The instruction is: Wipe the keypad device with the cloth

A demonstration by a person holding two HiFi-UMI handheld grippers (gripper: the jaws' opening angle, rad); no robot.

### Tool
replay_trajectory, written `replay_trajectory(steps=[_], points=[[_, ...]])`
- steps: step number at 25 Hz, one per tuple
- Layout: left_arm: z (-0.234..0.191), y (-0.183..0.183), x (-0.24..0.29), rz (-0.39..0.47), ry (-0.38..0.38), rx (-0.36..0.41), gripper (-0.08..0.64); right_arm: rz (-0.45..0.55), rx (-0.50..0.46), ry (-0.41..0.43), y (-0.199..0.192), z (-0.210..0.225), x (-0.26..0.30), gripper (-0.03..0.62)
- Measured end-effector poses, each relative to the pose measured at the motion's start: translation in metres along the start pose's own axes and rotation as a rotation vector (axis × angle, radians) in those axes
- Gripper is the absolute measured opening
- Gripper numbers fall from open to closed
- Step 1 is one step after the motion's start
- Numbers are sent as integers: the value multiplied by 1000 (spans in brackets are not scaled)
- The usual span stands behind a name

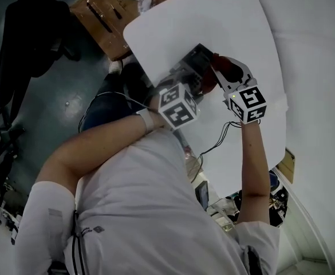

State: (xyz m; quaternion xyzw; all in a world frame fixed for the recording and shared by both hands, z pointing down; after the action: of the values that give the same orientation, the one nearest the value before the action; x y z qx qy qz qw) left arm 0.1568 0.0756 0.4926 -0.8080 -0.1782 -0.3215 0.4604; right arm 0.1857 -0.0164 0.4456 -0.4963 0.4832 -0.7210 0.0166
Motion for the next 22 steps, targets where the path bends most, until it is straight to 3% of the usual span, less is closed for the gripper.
replay_trajectory(steps=[6,14,22], points=[[0,-2,3,11,-38,-37,282,-74,-152,10,-7,-8,14,104],[-3,-1,3,61,-70,-54,295,-284,-429,16,-19,-18,36,104],[-3,1,0,128,-93,-60,299,-408,-503,117,-26,-21,55,103]])
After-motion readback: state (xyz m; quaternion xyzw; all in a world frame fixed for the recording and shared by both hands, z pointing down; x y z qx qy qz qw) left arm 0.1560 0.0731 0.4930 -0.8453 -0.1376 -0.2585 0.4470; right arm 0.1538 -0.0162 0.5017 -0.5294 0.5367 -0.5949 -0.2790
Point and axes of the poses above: the fingertips, and each gripper's own axes: x forward along the fingers, z to its right, y out of its top, the point moved 1 cm from there along -x, backward along the fingers, and after that the axes turned 2 degrees about -y, right-handed, at the moved point
